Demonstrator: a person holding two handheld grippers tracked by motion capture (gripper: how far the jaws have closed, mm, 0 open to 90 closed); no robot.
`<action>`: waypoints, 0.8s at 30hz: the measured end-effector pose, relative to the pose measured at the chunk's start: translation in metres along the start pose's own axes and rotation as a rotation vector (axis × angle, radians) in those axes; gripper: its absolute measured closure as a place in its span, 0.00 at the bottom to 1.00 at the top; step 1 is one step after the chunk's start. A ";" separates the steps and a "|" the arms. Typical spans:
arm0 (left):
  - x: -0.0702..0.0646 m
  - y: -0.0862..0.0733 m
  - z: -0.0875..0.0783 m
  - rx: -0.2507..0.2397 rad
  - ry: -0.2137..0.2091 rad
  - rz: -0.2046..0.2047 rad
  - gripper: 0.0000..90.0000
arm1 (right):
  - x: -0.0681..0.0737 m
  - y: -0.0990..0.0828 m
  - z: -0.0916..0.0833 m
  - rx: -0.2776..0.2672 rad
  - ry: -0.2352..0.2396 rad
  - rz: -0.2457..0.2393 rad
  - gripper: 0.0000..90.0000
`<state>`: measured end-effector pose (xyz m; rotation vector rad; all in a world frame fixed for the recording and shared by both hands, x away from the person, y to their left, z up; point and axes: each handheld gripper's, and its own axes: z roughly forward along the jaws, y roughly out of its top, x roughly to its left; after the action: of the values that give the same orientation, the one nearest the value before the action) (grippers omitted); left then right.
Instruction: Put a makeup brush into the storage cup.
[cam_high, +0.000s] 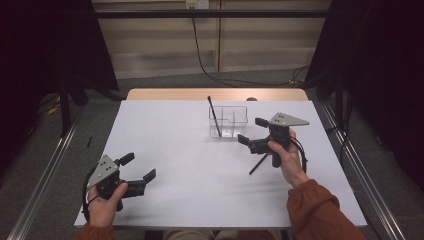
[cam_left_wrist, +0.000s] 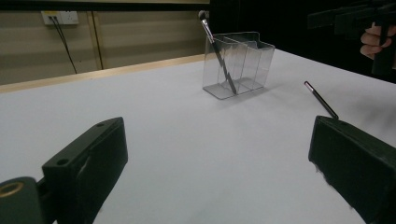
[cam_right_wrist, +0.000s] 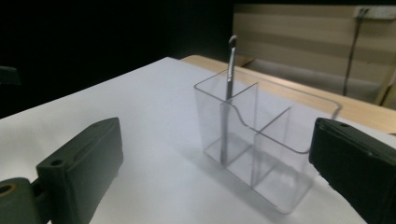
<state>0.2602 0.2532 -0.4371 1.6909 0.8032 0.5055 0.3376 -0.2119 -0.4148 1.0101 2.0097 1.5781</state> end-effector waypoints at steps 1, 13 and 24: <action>0.000 0.000 0.000 -0.001 -0.001 0.000 0.05 | 0.000 -0.002 -0.003 0.005 0.008 0.009 0.02; -0.001 0.000 -0.002 -0.006 0.000 -0.002 0.05 | -0.001 -0.017 -0.036 0.022 -0.018 0.041 0.02; -0.003 -0.001 -0.006 -0.015 0.012 -0.009 0.05 | 0.010 -0.027 -0.062 -0.007 -0.045 0.025 0.03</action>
<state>0.2540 0.2549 -0.4360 1.6708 0.8134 0.5145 0.2803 -0.2487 -0.4210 1.0625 1.9676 1.5606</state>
